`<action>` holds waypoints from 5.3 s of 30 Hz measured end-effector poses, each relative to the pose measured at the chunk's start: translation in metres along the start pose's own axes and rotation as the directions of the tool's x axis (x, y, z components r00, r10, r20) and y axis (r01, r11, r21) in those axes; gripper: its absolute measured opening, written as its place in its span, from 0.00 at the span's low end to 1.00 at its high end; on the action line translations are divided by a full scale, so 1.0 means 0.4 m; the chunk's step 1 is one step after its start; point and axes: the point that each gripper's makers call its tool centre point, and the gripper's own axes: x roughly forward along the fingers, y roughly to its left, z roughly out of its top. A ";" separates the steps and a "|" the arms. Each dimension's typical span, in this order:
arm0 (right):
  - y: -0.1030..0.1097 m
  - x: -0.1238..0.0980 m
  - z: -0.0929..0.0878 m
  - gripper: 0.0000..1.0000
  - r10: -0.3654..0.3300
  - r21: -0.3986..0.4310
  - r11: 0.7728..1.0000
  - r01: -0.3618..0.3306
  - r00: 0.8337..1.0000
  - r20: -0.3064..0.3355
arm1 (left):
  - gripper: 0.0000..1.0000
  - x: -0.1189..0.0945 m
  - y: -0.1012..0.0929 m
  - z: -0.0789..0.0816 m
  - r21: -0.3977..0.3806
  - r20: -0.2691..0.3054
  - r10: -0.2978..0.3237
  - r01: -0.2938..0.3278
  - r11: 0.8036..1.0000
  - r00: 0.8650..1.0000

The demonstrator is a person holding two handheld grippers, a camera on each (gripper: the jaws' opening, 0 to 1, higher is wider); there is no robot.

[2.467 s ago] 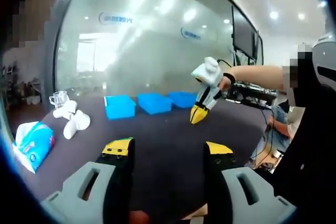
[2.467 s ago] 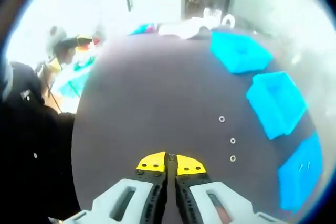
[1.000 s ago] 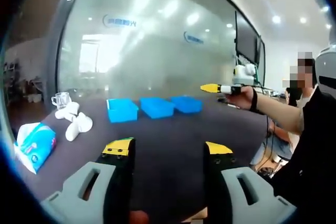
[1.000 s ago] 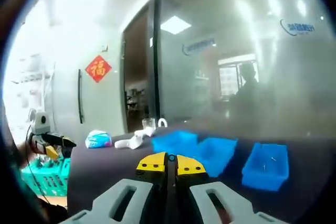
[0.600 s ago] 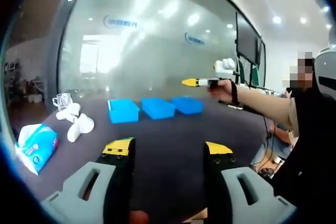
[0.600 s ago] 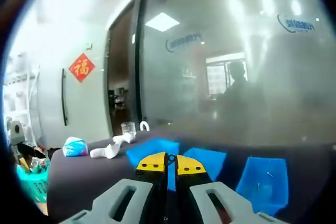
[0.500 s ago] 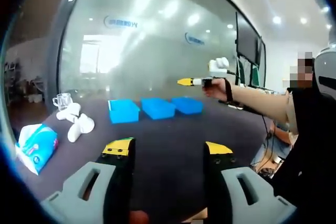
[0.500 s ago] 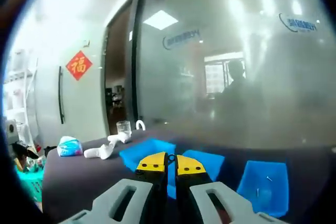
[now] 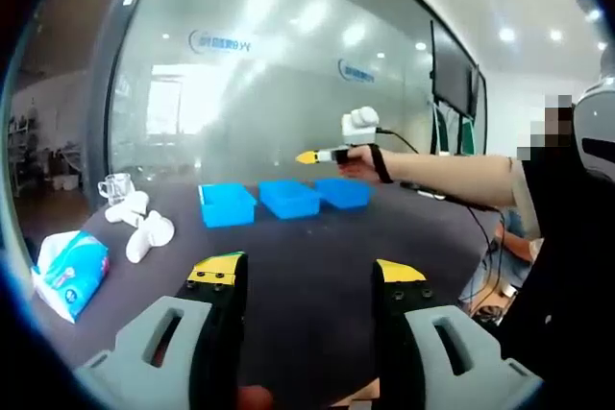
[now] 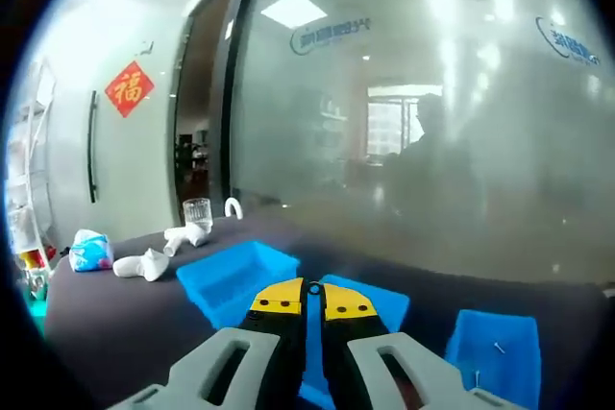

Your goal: Sort the screws, nuts, and washers into the corresponding bins

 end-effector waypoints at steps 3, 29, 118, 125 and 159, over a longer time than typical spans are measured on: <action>-0.012 0.020 -0.004 0.02 -0.015 -0.005 1.000 0.014 1.000 -0.013 | 0.51 -0.003 -0.002 0.002 0.001 0.000 0.001 -0.001 1.000 1.000; 0.019 -0.017 -0.028 0.25 0.017 -0.095 0.995 -0.017 1.000 -0.002 | 0.52 -0.012 -0.008 0.002 0.005 0.003 0.002 -0.002 1.000 1.000; 0.111 -0.433 -0.225 0.30 0.240 -0.138 0.949 -0.285 0.931 -0.274 | 0.52 0.012 -0.002 -0.024 -0.041 0.004 -0.024 0.025 0.999 1.000; 0.108 -0.387 -0.249 0.27 0.251 -0.142 0.937 -0.318 0.899 -0.358 | 0.52 0.012 0.002 -0.022 -0.044 0.007 -0.021 0.022 0.999 1.000; 0.105 -0.244 -0.396 0.17 0.279 -0.154 0.848 -0.508 0.674 -0.684 | 0.52 0.006 0.003 -0.030 -0.057 0.001 -0.009 0.009 0.998 1.000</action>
